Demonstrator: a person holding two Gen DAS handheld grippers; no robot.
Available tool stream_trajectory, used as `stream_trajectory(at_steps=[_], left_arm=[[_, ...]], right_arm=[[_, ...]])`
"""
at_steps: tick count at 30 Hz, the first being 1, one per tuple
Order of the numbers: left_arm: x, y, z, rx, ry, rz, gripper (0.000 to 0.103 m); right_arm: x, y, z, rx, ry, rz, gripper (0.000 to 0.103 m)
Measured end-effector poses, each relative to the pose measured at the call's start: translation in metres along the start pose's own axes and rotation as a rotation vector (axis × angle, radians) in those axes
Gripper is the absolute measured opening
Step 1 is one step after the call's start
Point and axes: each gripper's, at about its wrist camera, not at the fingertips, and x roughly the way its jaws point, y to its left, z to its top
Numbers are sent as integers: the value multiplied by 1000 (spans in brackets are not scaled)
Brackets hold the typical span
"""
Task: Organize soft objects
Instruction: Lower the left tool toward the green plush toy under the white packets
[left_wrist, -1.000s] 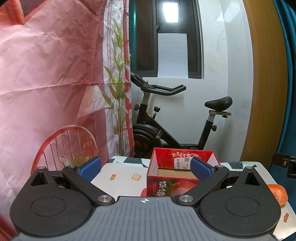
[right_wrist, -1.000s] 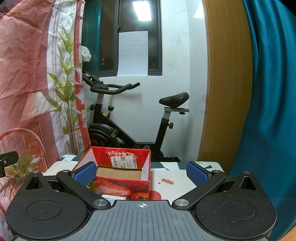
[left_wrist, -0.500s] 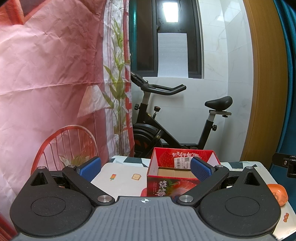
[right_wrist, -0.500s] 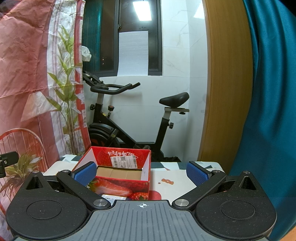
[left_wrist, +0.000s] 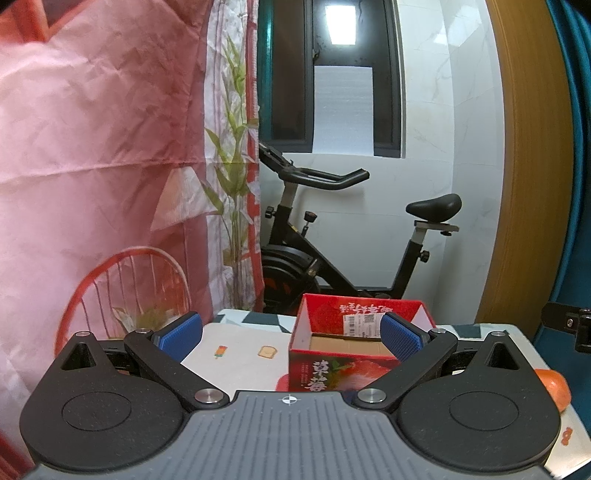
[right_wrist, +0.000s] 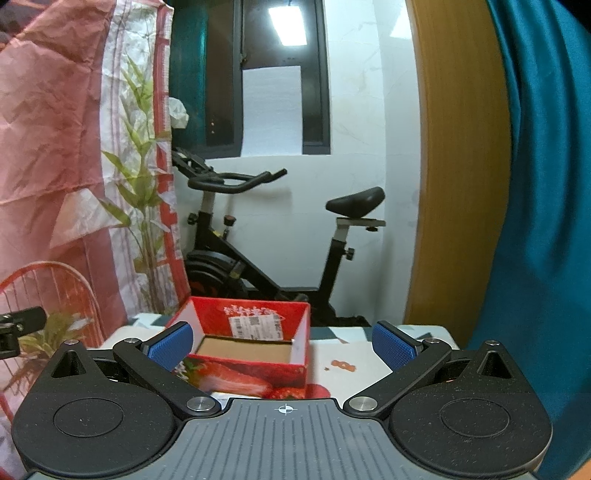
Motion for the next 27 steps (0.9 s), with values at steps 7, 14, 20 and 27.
stream_trajectory(at_steps=[7, 14, 20, 27], left_arm=[[28, 4, -17, 17, 26, -7, 103], [75, 17, -49, -30, 118, 4, 103], [110, 25, -78, -22, 201, 34, 103], [132, 31, -114, -45, 279, -22, 103]], right_arm=[[17, -12, -12, 16, -61, 86, 103], [68, -19, -45, 83, 32, 144, 103], [108, -14, -78, 83, 122, 132, 103], [133, 0, -111, -4, 189, 130, 103]])
